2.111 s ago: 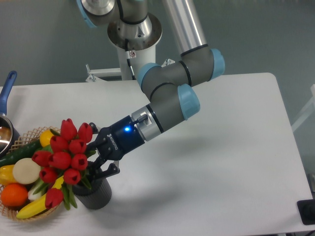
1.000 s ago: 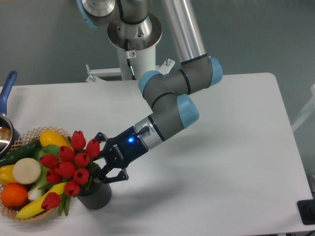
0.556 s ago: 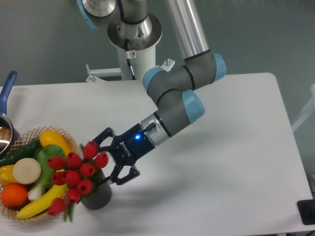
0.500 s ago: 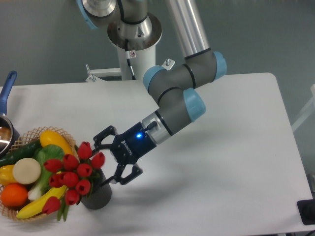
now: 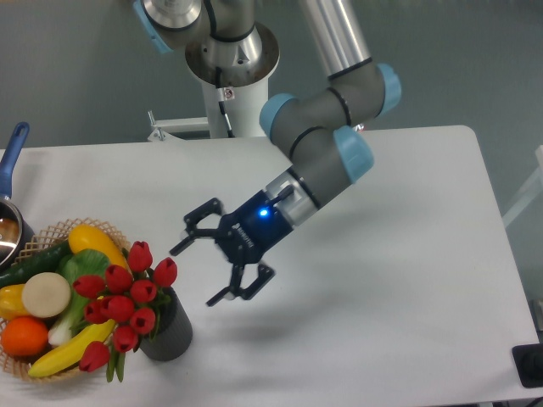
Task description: Insert the flowers into the vase
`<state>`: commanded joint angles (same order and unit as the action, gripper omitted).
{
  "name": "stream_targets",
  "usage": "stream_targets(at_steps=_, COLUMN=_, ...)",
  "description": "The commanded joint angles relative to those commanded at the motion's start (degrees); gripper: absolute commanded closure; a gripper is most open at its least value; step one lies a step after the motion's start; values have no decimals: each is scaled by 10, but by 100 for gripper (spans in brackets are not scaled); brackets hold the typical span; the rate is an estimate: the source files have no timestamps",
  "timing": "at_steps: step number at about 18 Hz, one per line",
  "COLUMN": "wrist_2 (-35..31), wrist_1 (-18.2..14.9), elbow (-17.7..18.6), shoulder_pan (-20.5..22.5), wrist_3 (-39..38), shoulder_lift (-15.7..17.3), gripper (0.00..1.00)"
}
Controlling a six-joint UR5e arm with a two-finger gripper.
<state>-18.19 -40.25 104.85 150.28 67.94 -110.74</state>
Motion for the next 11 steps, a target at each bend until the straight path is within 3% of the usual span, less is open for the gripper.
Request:
stream_targets(at_steps=6, wrist_2=-96, wrist_1=1, elbow=-22, shoulder_pan=48, wrist_3=2, shoulder_lift=-24, gripper=0)
stream_targets(at_steps=11, wrist_2=-215, wrist_1=-1, elbow=-28, shoulder_pan=95, wrist_3=1, shoulder_lift=-30, gripper=0)
